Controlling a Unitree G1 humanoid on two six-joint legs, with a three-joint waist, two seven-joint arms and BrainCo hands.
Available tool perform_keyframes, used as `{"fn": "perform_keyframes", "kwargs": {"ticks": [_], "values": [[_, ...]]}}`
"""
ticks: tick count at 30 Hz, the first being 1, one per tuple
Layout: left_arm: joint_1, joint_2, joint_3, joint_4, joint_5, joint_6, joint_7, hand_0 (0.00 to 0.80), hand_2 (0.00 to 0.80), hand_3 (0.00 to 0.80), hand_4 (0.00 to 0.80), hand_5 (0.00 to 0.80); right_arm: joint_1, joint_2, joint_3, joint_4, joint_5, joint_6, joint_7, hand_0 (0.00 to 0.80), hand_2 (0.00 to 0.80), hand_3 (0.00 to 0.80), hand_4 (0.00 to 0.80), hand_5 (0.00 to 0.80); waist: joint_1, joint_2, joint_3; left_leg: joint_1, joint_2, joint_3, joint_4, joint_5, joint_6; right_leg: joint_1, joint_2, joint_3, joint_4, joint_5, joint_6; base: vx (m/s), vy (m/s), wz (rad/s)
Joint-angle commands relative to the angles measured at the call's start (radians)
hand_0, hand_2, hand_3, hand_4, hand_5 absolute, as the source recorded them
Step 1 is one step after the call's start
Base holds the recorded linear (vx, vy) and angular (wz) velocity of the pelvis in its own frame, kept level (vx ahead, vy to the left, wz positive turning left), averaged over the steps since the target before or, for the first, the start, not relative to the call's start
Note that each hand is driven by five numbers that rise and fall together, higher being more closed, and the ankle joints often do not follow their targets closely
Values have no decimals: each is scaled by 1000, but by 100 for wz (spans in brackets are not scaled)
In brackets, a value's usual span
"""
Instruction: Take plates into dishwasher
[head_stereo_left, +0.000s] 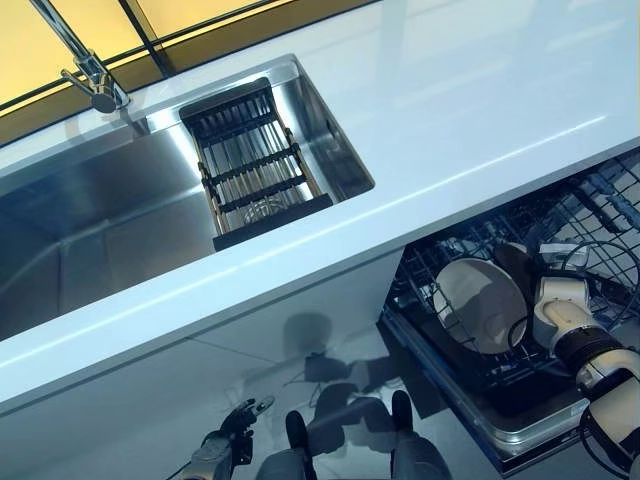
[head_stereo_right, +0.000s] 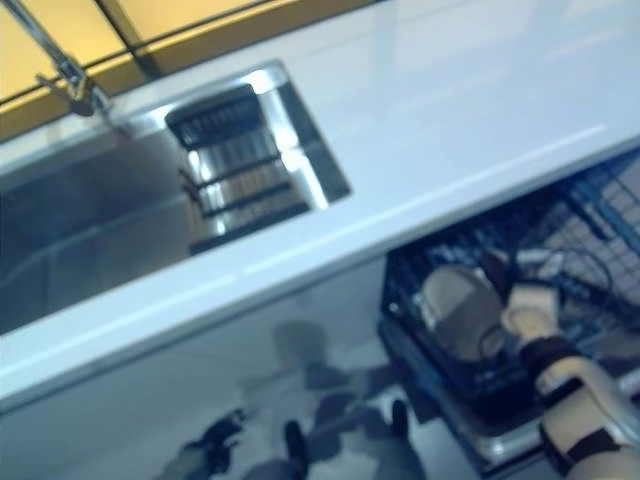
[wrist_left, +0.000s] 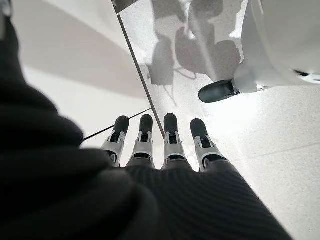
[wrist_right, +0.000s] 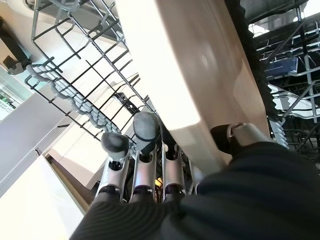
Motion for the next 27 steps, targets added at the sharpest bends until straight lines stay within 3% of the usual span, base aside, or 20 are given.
{"fn": "perform_keyframes", "kwargs": {"ticks": [1, 6, 9, 12, 13, 16, 27], "values": [[-86, 24, -41, 67, 10, -34, -8, 0, 0, 0, 0, 0, -93, 58, 21, 69, 79, -27, 2, 800, 800, 800, 800, 800, 22, -48, -4, 6, -4, -60, -2, -30, 5, -31, -55, -31, -1, 17, 46, 0, 0, 0], [-92, 25, -36, 73, 20, -34, -4, 0, 0, 0, 0, 0, -76, 79, -11, 77, 142, -43, 28, 800, 800, 800, 800, 800, 19, -59, -6, 9, 0, -61, -2, -30, 4, -26, -52, -27, -1, 18, 45, 0, 0, 0], [-93, 26, -25, 79, 28, -36, -2, 0, 0, 0, 0, 0, -58, 88, -32, 66, 155, -44, 25, 734, 734, 734, 734, 734, 15, -69, -11, 13, 4, -61, -2, -31, 3, -23, -48, -23, -1, 17, 45, 0, 0, 0], [-96, 24, -22, 82, 34, -33, 2, 0, 0, 0, 0, 0, -48, 99, -52, 51, 156, -42, 21, 445, 445, 445, 445, 445, 12, -78, -16, 19, 8, -60, -2, -33, 3, -18, -44, -17, -1, 16, 44, 0, 0, 0], [-97, 23, -22, 82, 35, -31, 4, 0, 0, 0, 0, 0, -45, 99, -58, 42, 152, -40, 27, 220, 220, 220, 220, 220, 10, -81, -18, 21, 10, -59, -2, -33, 3, -16, -43, -16, -1, 16, 44, 0, 0, 0], [-96, 19, -17, 85, 42, -32, 8, 0, 0, 0, 0, 0, -34, 99, -71, 14, 132, -24, 52, 0, 0, 0, 0, 0, 5, -88, -23, 24, 13, -56, -2, -34, 2, -14, -39, -9, -1, 15, 43, 0, 0, 0], [-82, 16, -3, 82, 50, -13, 12, 0, 0, 0, 0, 0, -4, 87, -117, -89, 78, 20, 93, 0, 0, 0, 0, 0, -9, -113, -56, 50, 21, -43, -2, -38, 2, 8, -30, 8, -1, 10, 43, 10, 18, 0]]}}
